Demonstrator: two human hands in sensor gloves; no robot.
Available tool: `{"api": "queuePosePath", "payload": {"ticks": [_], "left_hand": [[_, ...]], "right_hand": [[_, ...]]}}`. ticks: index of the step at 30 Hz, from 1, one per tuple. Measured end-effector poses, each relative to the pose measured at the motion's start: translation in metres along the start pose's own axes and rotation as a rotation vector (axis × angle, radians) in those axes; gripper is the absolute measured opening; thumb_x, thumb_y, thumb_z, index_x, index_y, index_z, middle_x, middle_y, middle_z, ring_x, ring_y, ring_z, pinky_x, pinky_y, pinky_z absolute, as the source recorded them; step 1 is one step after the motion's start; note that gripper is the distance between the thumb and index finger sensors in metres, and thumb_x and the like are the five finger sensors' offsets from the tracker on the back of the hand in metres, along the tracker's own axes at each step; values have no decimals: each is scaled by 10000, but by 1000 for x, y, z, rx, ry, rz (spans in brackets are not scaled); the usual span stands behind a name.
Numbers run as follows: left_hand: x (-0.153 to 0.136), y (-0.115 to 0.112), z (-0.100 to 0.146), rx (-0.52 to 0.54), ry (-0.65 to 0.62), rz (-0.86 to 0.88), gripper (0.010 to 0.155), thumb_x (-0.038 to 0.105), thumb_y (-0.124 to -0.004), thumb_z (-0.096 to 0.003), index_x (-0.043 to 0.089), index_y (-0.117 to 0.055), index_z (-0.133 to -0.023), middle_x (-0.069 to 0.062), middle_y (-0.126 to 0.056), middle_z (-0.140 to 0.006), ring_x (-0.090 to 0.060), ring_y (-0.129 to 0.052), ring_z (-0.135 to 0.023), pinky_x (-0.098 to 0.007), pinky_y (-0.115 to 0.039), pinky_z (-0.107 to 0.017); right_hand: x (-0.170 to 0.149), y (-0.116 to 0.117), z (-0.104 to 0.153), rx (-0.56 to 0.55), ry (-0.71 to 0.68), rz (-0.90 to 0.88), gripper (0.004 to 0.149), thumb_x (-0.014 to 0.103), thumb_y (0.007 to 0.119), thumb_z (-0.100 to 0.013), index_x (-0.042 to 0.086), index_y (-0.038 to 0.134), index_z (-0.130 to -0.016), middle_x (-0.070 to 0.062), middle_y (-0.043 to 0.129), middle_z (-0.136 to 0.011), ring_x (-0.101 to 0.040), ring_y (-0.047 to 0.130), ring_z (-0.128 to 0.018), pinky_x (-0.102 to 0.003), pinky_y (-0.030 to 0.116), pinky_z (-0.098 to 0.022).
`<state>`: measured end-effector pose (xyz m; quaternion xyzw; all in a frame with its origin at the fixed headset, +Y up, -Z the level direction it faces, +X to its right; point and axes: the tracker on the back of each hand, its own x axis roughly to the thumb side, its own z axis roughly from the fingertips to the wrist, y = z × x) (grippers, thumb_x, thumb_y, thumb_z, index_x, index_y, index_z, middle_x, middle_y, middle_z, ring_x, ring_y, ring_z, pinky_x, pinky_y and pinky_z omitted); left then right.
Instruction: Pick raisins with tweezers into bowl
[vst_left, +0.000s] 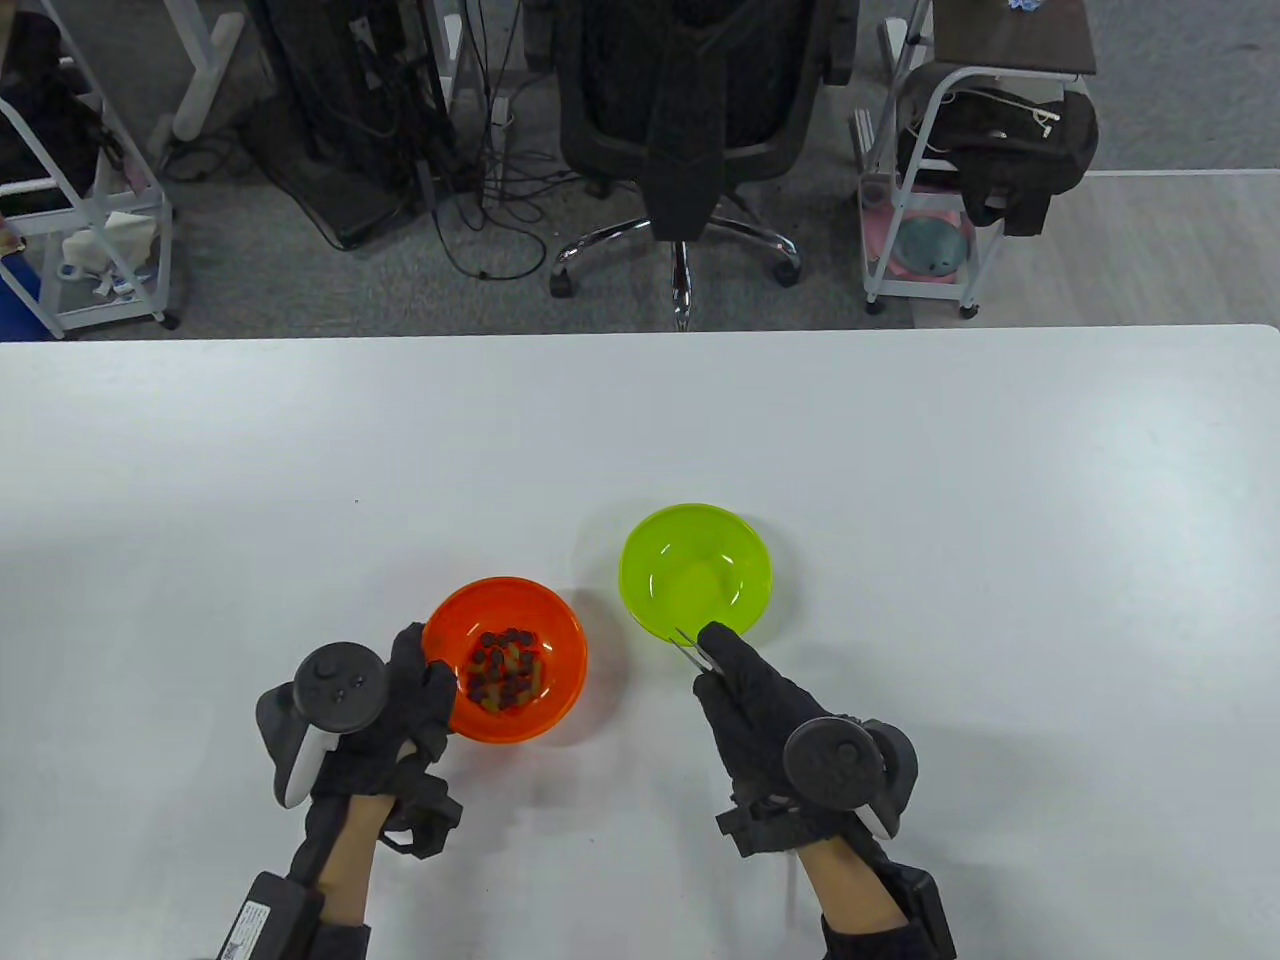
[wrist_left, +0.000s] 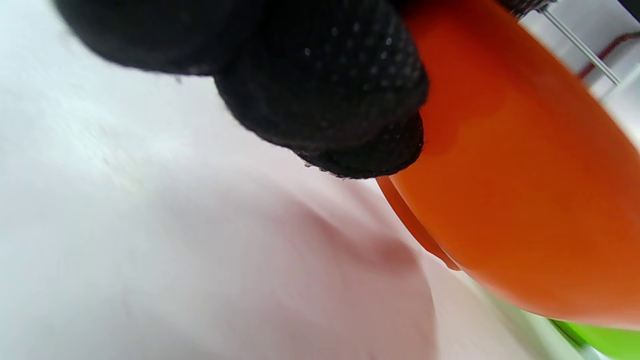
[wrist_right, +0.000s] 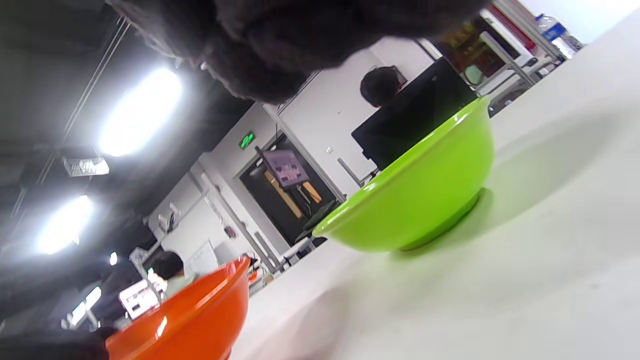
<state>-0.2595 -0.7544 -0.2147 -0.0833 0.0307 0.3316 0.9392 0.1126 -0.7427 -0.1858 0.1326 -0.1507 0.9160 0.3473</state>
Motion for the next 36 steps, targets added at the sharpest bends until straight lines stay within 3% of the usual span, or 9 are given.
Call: {"api": "queuePosePath", "payload": {"ticks": [8, 17, 25, 36], "left_hand": [[27, -19, 14, -93, -87, -7, 584, 375, -658, -600, 36, -580, -1070, -26, -1036, -516, -137, -1041, -192, -257, -912, -154], [49, -36, 26, -137, -155, -59, 584, 376, -655, -601, 38, -579, -1070, -26, -1037, -515, -135, -1042, -190, -254, -914, -152], [53, -42, 27, -149, -162, -76, 584, 375, -655, -601, 32, -582, -1068, -29, -1038, -511, -135, -1042, -185, -253, -914, -150], [54, -44, 26, -151, -176, -82, 587, 376, -654, -601, 30, -579, -1069, -33, -1037, -511, -135, -1041, -188, -255, -913, -151]], "right_hand": [[16, 2, 0, 10, -93, 178, 489, 458, 740, -555, 276, 710, -1008, 84, 930, -680, -29, 899, -302, -215, 825, -258], [59, 12, 9, 26, -264, 433, 462, 489, 803, -519, 303, 832, -941, 57, 971, -704, -24, 929, -340, -199, 849, -272], [86, 32, 11, 114, -342, 593, 451, 471, 786, -530, 300, 839, -943, 44, 963, -751, -50, 928, -400, -221, 835, -311], [97, 58, 9, 210, -377, 681, 445, 461, 791, -529, 300, 846, -940, 39, 958, -769, -66, 929, -426, -234, 830, -328]]}}
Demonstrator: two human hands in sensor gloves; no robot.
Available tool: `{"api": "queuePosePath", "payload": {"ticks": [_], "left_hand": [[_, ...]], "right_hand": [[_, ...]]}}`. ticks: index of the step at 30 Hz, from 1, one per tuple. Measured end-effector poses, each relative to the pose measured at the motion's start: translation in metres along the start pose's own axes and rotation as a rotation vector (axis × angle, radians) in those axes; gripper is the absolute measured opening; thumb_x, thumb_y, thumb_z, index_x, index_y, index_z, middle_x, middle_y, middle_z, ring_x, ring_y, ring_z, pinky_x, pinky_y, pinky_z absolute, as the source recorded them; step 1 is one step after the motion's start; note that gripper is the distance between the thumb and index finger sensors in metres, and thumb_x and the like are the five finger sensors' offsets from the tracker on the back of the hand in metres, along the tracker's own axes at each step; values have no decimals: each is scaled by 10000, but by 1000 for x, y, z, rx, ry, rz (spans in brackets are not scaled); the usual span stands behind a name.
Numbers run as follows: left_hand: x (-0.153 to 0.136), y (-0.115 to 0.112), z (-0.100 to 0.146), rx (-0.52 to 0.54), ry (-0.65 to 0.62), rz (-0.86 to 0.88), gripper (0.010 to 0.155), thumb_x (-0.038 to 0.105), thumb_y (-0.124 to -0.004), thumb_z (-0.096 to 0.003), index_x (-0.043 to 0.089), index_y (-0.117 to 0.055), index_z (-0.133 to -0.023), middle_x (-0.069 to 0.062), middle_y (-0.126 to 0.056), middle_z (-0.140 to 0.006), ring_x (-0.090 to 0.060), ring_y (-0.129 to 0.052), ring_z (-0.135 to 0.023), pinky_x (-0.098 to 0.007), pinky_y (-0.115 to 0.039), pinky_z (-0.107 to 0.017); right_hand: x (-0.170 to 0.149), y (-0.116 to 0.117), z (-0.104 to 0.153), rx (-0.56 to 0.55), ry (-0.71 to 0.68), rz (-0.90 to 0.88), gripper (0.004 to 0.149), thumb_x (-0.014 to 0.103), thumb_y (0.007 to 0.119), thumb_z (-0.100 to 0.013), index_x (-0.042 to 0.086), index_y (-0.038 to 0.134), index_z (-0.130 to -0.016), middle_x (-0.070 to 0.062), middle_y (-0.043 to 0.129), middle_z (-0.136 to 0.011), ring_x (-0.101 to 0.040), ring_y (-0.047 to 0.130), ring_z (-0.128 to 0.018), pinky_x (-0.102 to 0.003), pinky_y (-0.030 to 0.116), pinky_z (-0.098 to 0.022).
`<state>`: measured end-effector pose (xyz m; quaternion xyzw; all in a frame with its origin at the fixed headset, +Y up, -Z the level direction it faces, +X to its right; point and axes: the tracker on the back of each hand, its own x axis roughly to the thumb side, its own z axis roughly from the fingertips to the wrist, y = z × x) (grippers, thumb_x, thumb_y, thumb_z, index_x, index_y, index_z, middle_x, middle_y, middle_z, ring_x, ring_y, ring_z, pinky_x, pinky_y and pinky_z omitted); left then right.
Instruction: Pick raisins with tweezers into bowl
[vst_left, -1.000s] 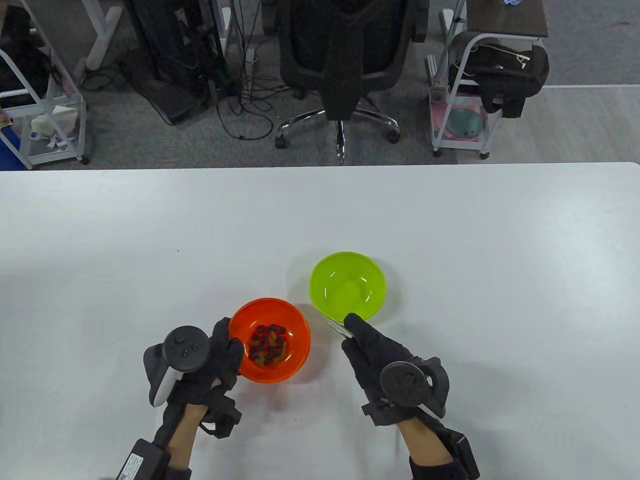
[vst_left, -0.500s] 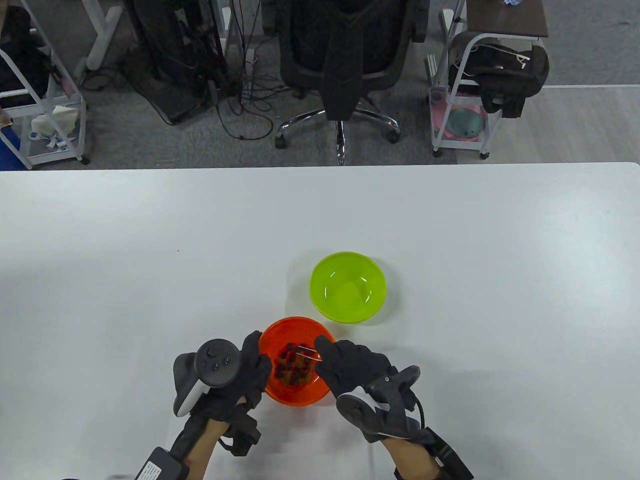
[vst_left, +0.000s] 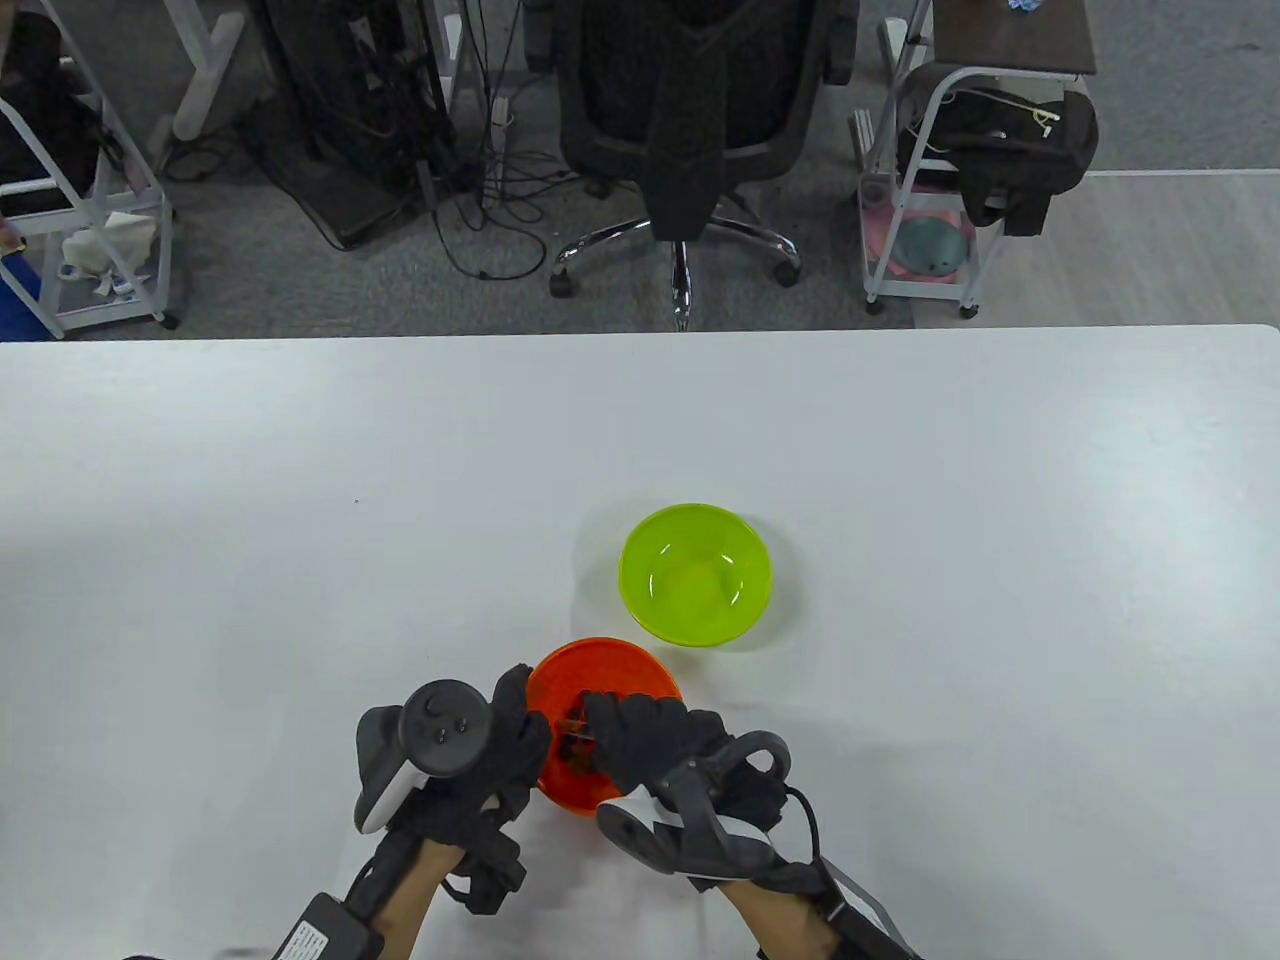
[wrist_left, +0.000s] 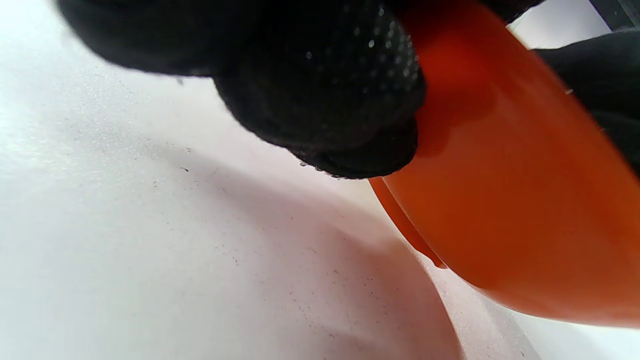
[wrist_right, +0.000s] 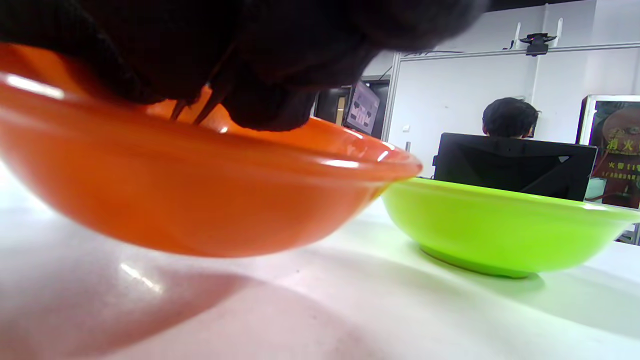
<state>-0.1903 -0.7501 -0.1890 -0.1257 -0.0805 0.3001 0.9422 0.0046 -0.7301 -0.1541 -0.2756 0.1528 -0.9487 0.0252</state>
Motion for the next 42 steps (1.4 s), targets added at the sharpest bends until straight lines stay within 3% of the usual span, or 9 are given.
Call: {"api": "queuePosePath", "payload": {"ticks": [11, 24, 33, 42], "left_hand": [[3, -2, 1, 4, -15, -1, 588, 376, -653, -600, 27, -577, -1068, -32, -1037, -509, -134, -1041, -185, -254, -914, -149], [-10, 2, -3, 13, 18, 25, 584, 376, -652, -600, 31, -581, -1067, -29, -1036, -511, -133, -1040, -189, -254, -913, -151], [-13, 3, -3, 5, 29, 36, 584, 374, -652, -600, 32, -581, -1068, -29, -1036, -512, -134, -1041, -189, -253, -913, -153], [-13, 4, -3, -1, 32, 34, 585, 375, -652, -600, 31, -579, -1069, -31, -1036, -512, -136, -1040, -192, -257, -912, -153]], "right_hand": [[1, 4, -3, 13, 2, 25, 418, 429, 808, -522, 284, 878, -908, 32, 977, -732, -65, 933, -408, -232, 833, -317], [-17, -2, 5, -121, 77, -60, 410, 424, 801, -517, 289, 881, -895, 39, 980, -710, -52, 926, -394, -218, 831, -308], [-54, -4, 10, -218, 221, -171, 412, 425, 791, -519, 291, 870, -901, 41, 969, -716, -50, 919, -401, -217, 827, -315], [-103, 3, 19, -213, 404, -207, 413, 422, 787, -523, 289, 866, -906, 38, 963, -724, -53, 916, -410, -219, 824, -321]]}}
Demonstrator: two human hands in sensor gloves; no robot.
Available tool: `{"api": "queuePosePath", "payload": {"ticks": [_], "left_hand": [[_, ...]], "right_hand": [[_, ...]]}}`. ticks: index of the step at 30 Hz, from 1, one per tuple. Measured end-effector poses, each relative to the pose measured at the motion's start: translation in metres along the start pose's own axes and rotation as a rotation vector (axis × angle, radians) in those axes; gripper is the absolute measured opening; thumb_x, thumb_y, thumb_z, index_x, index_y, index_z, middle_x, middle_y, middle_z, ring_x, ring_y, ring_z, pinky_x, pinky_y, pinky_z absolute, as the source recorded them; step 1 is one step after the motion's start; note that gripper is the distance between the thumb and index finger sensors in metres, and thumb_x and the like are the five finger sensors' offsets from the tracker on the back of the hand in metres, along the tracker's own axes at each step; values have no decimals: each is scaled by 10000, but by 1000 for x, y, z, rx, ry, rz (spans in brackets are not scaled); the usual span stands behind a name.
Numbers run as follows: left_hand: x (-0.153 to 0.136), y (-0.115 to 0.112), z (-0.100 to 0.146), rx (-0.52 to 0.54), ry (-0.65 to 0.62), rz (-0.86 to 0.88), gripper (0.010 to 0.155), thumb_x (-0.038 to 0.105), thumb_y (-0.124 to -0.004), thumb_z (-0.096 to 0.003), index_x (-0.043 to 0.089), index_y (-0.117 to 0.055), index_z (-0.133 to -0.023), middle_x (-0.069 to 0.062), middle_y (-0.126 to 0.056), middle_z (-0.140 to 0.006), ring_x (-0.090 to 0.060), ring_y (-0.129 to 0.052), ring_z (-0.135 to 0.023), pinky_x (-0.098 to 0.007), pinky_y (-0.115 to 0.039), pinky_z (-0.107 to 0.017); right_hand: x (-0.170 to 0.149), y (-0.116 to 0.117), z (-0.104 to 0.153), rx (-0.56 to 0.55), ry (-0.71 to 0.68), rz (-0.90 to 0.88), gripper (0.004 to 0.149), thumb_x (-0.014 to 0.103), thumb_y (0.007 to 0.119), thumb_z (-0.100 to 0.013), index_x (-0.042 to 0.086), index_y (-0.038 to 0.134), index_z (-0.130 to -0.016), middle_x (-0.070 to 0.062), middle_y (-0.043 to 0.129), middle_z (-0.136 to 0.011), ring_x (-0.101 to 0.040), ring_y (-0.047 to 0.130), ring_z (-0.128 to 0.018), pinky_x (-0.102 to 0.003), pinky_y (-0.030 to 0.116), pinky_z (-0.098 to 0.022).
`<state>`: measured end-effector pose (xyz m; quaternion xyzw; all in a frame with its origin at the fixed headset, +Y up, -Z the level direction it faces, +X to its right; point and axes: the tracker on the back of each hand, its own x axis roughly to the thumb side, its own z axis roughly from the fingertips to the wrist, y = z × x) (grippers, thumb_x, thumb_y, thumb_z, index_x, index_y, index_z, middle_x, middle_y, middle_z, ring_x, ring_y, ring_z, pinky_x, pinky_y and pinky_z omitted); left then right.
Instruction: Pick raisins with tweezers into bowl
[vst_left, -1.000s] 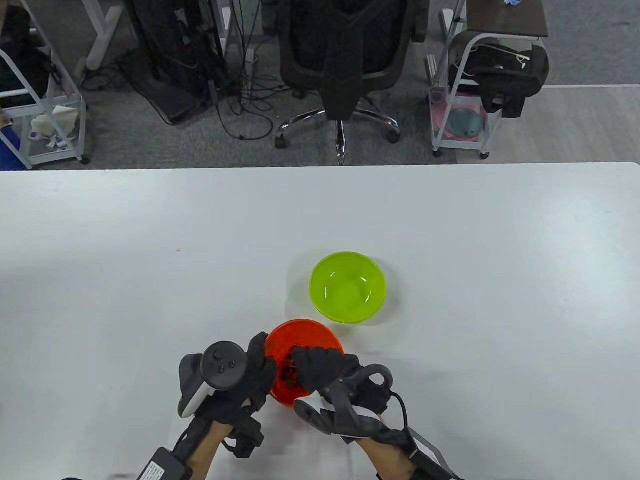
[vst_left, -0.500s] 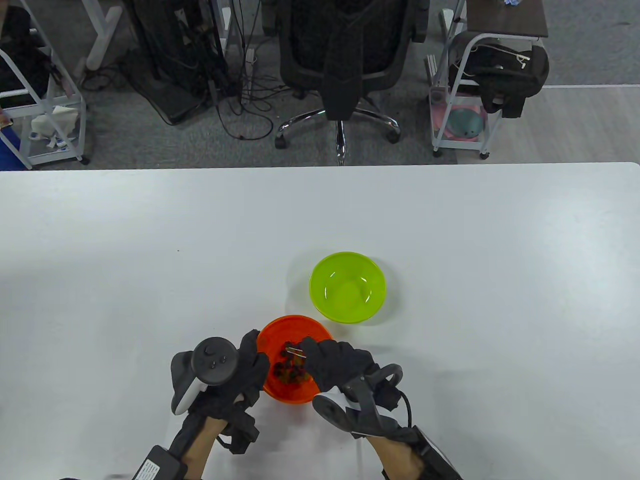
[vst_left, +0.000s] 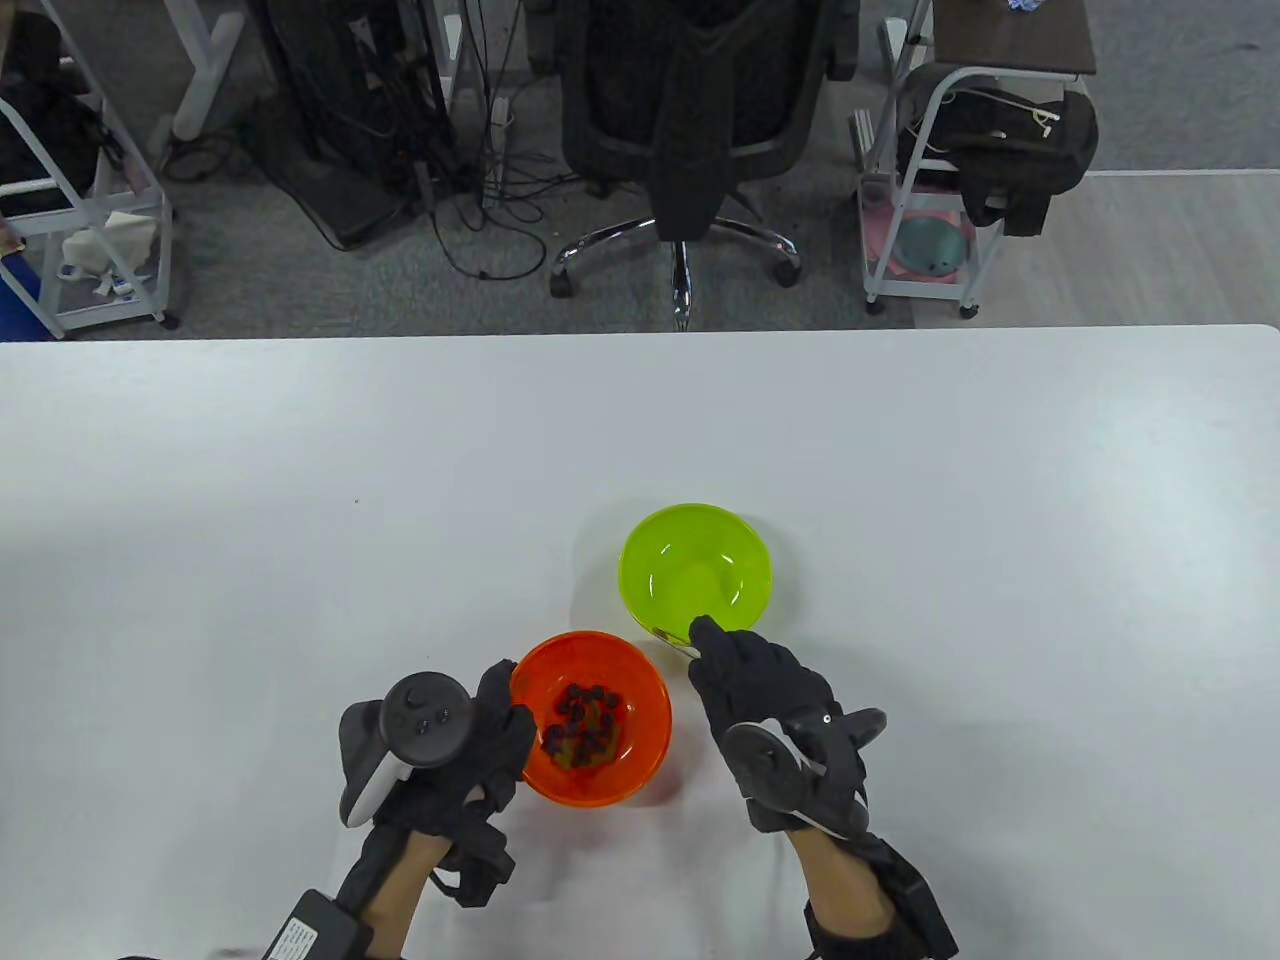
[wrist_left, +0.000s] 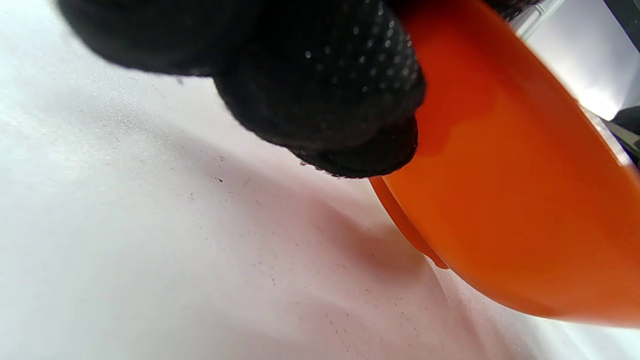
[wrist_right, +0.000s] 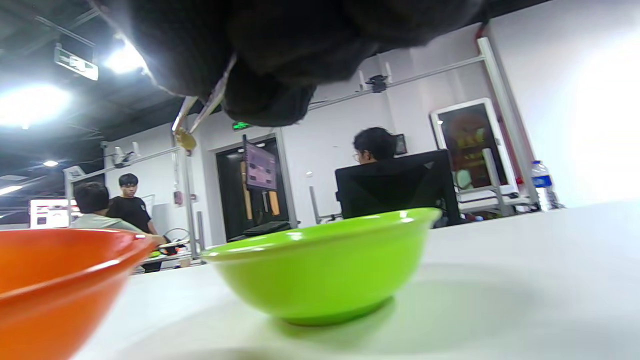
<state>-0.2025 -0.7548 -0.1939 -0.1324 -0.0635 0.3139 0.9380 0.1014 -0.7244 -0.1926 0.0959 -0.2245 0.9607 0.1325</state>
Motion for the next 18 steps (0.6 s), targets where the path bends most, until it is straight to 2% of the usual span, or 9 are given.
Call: {"api": "queuePosePath", "payload": {"ticks": [8, 18], "left_hand": [[0, 0, 0, -4, -1, -4, 585, 373, -652, -600, 31, -577, -1068, -30, -1036, -510, -136, -1040, -187, -256, -913, -150], [1, -1, 0, -13, -2, -11, 584, 372, -650, -601, 32, -576, -1070, -31, -1034, -515, -136, -1040, -193, -257, -912, -155]], "right_hand": [[-26, 10, -7, 46, 110, 30, 409, 414, 793, -524, 281, 876, -901, 31, 970, -712, -57, 917, -404, -222, 825, -318], [-37, 28, -10, 119, 184, 64, 414, 413, 786, -529, 274, 871, -909, 25, 965, -722, -61, 916, -412, -226, 824, -323]]}}
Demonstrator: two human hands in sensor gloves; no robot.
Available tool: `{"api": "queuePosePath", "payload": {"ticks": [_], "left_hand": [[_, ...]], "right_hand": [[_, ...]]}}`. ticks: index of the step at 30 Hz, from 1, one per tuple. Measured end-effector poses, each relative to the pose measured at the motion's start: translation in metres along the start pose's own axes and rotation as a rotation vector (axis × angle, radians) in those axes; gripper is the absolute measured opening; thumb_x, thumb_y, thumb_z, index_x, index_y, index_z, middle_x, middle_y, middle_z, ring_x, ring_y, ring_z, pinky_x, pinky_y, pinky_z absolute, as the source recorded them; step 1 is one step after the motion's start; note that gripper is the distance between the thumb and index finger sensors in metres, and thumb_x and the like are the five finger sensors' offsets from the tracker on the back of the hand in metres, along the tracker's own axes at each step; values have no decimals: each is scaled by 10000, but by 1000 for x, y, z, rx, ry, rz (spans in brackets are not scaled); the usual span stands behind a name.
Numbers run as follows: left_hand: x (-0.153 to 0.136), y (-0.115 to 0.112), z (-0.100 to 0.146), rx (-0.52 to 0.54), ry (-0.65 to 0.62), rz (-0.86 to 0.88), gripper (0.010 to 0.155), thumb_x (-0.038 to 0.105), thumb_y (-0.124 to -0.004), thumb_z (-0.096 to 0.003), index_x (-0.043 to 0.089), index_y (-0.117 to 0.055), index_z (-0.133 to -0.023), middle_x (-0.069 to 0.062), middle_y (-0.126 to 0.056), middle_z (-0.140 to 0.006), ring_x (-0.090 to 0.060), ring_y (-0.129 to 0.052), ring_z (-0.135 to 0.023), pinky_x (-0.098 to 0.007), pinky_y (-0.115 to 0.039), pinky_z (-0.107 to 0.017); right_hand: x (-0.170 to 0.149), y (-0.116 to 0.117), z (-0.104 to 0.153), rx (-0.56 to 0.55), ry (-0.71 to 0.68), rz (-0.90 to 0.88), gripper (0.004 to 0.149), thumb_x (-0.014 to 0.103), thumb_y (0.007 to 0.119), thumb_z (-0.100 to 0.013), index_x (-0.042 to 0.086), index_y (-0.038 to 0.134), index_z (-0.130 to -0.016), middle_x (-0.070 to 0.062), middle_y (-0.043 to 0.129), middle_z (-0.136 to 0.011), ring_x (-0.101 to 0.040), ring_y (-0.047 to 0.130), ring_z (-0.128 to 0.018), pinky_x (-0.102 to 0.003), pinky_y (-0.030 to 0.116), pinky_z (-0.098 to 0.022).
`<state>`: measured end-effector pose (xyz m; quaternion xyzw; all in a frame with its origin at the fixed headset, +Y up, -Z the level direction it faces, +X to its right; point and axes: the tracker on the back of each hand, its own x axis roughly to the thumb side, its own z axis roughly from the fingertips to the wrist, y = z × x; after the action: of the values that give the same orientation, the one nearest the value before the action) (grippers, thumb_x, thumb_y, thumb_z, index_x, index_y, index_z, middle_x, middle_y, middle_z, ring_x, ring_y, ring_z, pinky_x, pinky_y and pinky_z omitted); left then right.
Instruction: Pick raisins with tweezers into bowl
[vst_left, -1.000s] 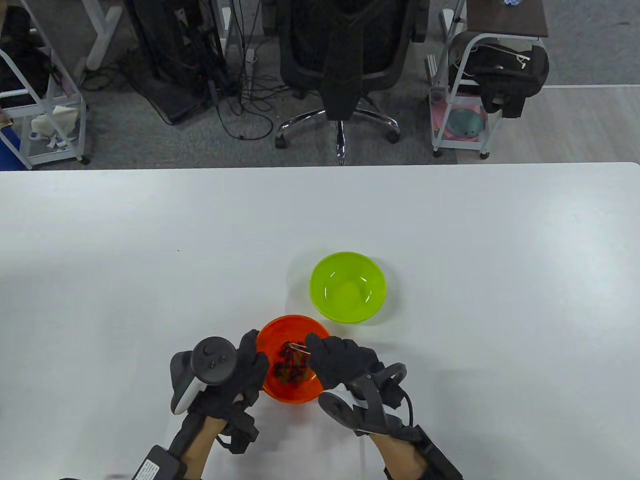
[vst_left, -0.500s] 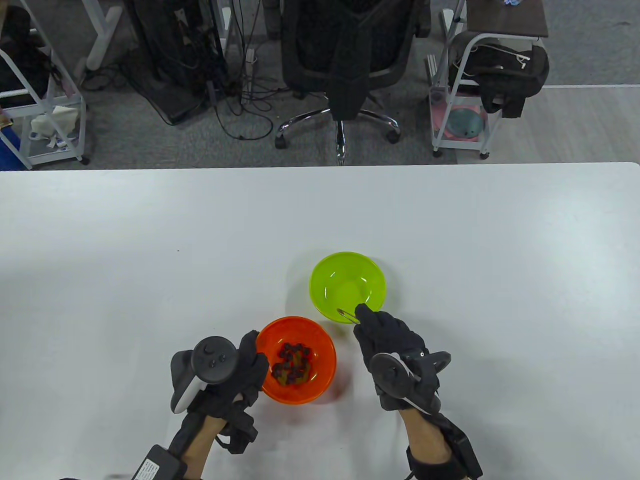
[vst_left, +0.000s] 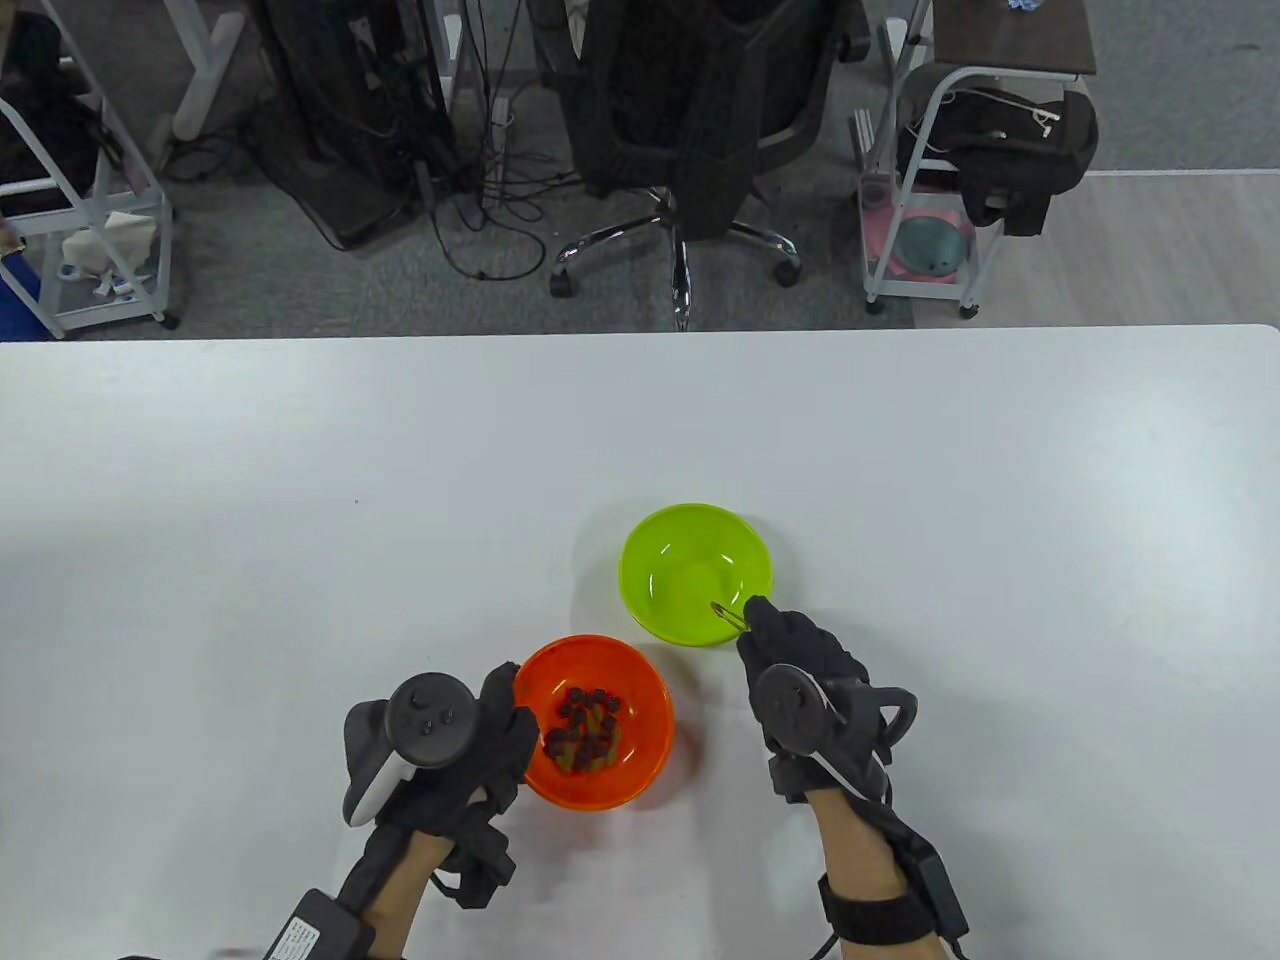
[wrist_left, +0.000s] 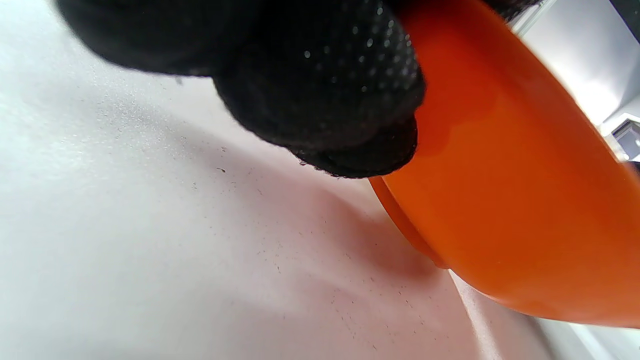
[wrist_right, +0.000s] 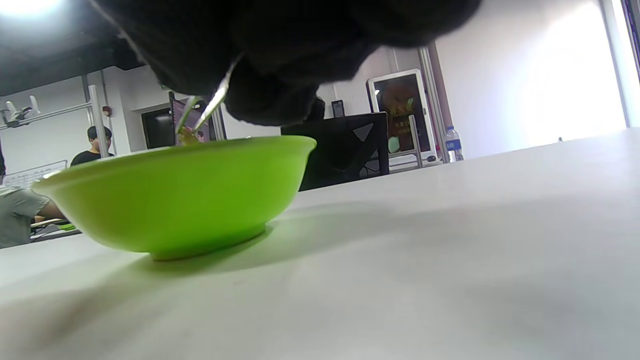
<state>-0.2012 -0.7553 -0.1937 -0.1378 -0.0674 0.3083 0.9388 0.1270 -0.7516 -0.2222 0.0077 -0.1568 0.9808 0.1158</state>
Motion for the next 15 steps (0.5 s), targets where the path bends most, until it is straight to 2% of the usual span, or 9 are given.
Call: {"api": "queuePosePath", "payload": {"ticks": [6, 15], "left_hand": [[0, 0, 0, 0, -1, -3, 584, 372, -651, -600, 33, -574, -1070, -30, -1036, -510, -134, -1041, -186, -254, -914, -151], [0, 0, 0, 4, 1, 0, 584, 372, -651, -600, 28, -582, -1067, -31, -1035, -513, -136, -1041, -190, -256, -913, -153]], "right_hand": [[-3, 2, 0, 18, 20, -12, 447, 445, 762, -538, 271, 836, -943, 30, 951, -745, -59, 915, -421, -224, 822, -326], [20, -9, 10, 4, -105, -21, 465, 465, 756, -536, 275, 816, -956, 38, 941, -755, -51, 915, -425, -220, 823, -329]]}}
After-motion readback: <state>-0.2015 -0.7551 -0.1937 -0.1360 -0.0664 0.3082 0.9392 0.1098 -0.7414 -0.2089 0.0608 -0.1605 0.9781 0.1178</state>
